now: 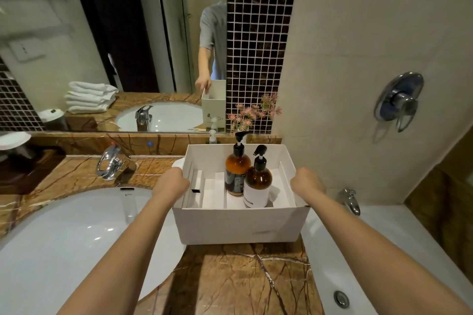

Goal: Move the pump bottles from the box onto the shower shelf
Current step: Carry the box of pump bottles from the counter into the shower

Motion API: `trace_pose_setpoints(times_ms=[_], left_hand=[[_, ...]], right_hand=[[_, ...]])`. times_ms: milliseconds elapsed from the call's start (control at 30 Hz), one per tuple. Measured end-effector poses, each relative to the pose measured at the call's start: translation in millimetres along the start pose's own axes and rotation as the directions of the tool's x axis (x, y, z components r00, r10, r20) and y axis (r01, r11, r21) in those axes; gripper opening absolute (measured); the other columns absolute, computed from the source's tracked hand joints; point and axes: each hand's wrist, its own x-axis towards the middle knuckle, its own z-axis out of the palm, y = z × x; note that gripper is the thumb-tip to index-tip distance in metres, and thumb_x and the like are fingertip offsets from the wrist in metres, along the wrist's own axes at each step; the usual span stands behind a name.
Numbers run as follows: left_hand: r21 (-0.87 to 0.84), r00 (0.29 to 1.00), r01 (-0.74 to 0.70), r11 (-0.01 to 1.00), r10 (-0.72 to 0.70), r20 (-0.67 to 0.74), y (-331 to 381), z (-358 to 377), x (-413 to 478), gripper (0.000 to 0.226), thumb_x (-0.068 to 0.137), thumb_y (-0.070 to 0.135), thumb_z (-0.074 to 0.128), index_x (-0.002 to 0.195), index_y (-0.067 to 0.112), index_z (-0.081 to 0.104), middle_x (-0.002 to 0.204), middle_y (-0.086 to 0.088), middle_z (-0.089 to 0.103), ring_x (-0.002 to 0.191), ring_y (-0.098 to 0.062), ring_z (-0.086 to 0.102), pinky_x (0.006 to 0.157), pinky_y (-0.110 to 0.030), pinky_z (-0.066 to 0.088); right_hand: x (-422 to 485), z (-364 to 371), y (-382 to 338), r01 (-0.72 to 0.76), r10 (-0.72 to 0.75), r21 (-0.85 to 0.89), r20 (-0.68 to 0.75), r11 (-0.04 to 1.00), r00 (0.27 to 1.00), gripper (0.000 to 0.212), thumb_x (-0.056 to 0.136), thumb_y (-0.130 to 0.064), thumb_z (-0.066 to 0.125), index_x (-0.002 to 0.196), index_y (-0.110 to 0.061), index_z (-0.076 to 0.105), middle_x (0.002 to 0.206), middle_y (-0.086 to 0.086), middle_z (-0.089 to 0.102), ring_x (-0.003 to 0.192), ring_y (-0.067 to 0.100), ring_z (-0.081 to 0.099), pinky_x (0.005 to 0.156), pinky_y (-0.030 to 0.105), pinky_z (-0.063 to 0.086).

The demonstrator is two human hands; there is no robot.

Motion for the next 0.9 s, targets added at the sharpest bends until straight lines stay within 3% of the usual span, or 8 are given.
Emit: trace_pose_setpoints(times_ms=[200, 333, 533, 700, 800, 900], left_hand=[[-0.003, 0.998, -0.047, 0.999, 0.046, -0.038, 28, -57, -19, 0.015, 0.080, 0.006, 0.043, 0.067, 0.013, 0.046, 0.066, 0.000, 0.046, 0.061, -0.018, 0.045, 0.051, -0.028, 0.033], [-0.021, 0.995, -0.073, 0.997, 0.071, -0.064, 54, -107, -36, 0.019, 0.080, 0.007, 0.043, 0.063, 0.015, 0.044, 0.065, 0.000, 0.046, 0.065, -0.021, 0.048, 0.055, -0.029, 0.035], [-0.016, 0.988, -0.102, 0.995, 0.099, -0.120, 90, -171, -68, 0.020, 0.082, 0.009, 0.042, 0.064, 0.016, 0.040, 0.067, -0.001, 0.047, 0.060, -0.014, 0.045, 0.050, -0.028, 0.031], [-0.021, 0.982, -0.134, 0.991, 0.130, -0.138, 120, -215, -93, 0.017, 0.085, 0.013, 0.045, 0.068, 0.009, 0.046, 0.066, -0.002, 0.047, 0.073, -0.025, 0.051, 0.063, -0.030, 0.037], [-0.051, 0.975, -0.163, 0.985, 0.153, -0.164, 137, -231, -105, 0.019, 0.083, 0.010, 0.047, 0.064, 0.008, 0.044, 0.062, -0.002, 0.045, 0.067, -0.025, 0.049, 0.057, -0.029, 0.035], [-0.056, 0.968, -0.177, 0.983, 0.164, -0.192, 152, -237, -113, 0.023, 0.082, 0.008, 0.047, 0.059, 0.011, 0.042, 0.061, -0.003, 0.046, 0.056, -0.017, 0.046, 0.047, -0.028, 0.031]], right_hand=[[-15, -64, -10, 0.021, -0.020, 0.018, -0.005, 1.000, 1.000, 0.018, 0.086, -0.005, 0.040, 0.077, -0.007, 0.054, 0.092, 0.014, 0.061, 0.079, 0.029, 0.053, 0.067, 0.029, 0.041], [-29, -117, -17, 0.041, -0.040, 0.043, -0.023, 0.998, 0.999, 0.029, 0.086, -0.005, 0.040, 0.102, -0.004, 0.063, 0.104, 0.014, 0.066, 0.090, 0.032, 0.061, 0.068, 0.029, 0.043], [-55, -196, -23, 0.077, -0.073, 0.054, -0.062, 0.996, 0.995, 0.031, 0.085, -0.007, 0.040, 0.105, -0.006, 0.063, 0.103, 0.012, 0.066, 0.081, 0.028, 0.057, 0.065, 0.030, 0.043], [-76, -254, -21, 0.086, -0.080, 0.056, -0.096, 0.995, 0.992, 0.030, 0.086, -0.009, 0.040, 0.106, -0.006, 0.062, 0.093, 0.009, 0.062, 0.083, 0.028, 0.058, 0.069, 0.031, 0.046], [-85, -280, -17, 0.094, -0.088, 0.052, -0.112, 0.994, 0.990, 0.028, 0.087, -0.007, 0.040, 0.107, -0.002, 0.059, 0.105, 0.016, 0.063, 0.094, 0.033, 0.059, 0.073, 0.032, 0.045], [-92, -297, -8, 0.083, -0.075, 0.061, -0.126, 0.995, 0.989, 0.026, 0.087, -0.005, 0.040, 0.104, -0.001, 0.059, 0.106, 0.017, 0.064, 0.085, 0.031, 0.057, 0.071, 0.031, 0.045]])
